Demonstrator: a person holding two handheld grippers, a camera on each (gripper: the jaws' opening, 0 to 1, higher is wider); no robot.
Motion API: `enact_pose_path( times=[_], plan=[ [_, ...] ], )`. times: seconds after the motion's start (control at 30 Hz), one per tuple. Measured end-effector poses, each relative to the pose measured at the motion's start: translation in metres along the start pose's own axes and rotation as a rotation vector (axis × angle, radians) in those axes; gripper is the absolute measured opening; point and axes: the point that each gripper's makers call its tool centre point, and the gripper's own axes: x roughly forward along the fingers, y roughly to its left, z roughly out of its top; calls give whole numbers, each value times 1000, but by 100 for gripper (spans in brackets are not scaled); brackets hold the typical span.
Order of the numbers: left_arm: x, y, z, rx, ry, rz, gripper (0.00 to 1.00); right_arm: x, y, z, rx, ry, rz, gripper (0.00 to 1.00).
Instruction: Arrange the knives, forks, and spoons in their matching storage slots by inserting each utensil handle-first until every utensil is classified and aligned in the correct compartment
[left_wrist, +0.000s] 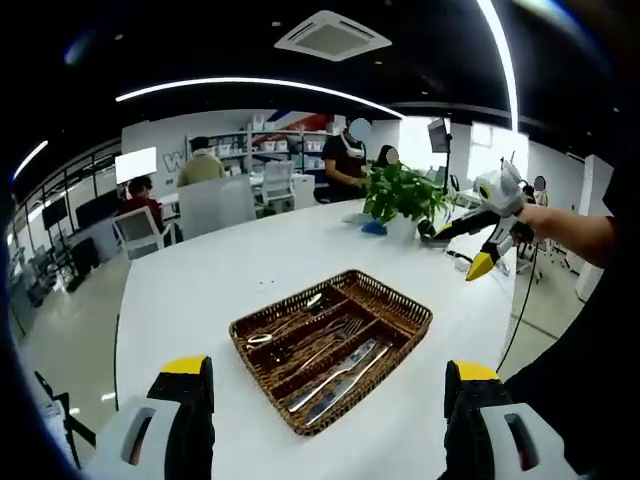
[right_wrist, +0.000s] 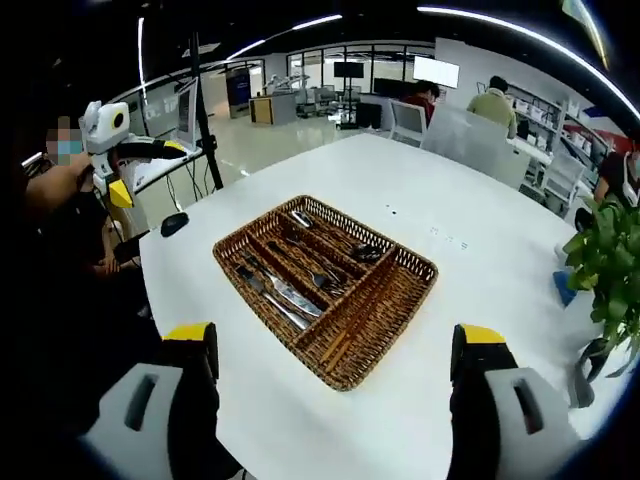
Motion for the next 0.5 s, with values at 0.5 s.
enact_pose_path(
  times=[0.5],
  plan=[
    [-10, 2, 13, -14, -17, 25, 100, -31, -10, 0, 24, 13, -52, 99]
  ],
)
